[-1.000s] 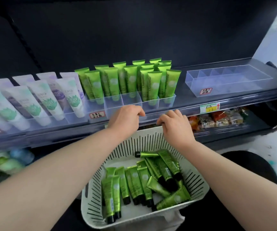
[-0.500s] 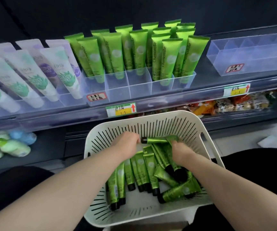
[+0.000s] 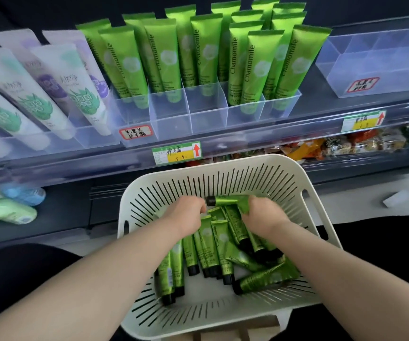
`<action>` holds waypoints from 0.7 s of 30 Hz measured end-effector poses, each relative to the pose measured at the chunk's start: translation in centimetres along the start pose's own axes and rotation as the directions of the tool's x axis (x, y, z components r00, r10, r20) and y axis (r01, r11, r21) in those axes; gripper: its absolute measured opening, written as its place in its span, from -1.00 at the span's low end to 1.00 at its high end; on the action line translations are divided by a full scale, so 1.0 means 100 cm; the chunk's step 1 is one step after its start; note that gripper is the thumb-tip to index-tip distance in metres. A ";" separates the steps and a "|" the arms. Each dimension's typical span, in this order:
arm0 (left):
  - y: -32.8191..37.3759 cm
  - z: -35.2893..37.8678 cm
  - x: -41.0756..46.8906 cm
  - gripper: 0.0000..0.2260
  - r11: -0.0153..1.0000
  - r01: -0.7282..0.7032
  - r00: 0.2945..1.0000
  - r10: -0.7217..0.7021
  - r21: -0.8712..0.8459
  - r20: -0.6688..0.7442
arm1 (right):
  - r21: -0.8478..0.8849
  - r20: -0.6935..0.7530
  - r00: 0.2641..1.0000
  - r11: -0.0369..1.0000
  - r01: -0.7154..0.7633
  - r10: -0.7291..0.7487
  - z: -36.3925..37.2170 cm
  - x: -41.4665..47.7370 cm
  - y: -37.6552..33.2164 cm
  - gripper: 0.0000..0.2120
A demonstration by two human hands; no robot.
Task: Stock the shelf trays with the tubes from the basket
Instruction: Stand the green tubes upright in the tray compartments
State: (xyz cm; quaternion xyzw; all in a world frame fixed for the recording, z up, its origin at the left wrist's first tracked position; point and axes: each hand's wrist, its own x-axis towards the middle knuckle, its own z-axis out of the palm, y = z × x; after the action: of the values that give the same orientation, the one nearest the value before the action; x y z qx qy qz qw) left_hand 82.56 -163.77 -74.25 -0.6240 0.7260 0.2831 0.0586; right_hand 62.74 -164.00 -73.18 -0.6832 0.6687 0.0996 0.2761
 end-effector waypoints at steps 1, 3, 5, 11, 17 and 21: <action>0.000 0.001 0.001 -0.64 1.000 0.002 1.000 -0.002 0.007 0.000 | 0.027 -0.027 0.999 0.999 0.037 -0.037 -0.006 -0.002 0.000 -0.72; 0.001 0.003 0.004 -0.63 1.000 0.022 1.000 -0.022 0.022 0.004 | 0.059 -0.084 0.990 0.992 0.114 -0.109 -0.016 -0.009 0.000 -0.84; 0.004 0.005 0.006 -0.63 0.998 0.048 0.999 -0.049 0.042 0.024 | 0.075 -0.123 0.979 0.982 0.174 -0.164 -0.024 -0.016 -0.001 -0.81; 0.020 0.020 0.012 -0.50 0.993 0.047 0.984 -0.065 0.110 0.167 | 0.196 -0.238 0.948 0.946 0.259 -0.211 -0.034 -0.028 0.007 -0.85; 0.047 0.034 0.018 -0.30 0.958 0.019 0.926 -0.125 0.287 0.356 | 0.280 -0.243 0.958 0.935 0.219 -0.152 -0.027 -0.031 0.020 -0.78; 0.053 0.037 0.020 -0.42 0.957 0.066 0.945 -0.151 0.283 0.291 | 0.308 -0.270 0.953 0.925 0.223 -0.140 -0.028 -0.030 0.020 -0.81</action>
State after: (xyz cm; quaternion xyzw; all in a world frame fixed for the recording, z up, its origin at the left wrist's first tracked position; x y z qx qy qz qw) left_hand 76.13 -163.42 -76.45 -0.5975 0.7036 0.2721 0.2717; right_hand 59.87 -162.76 -69.88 -0.6925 0.6380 -0.1260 0.3121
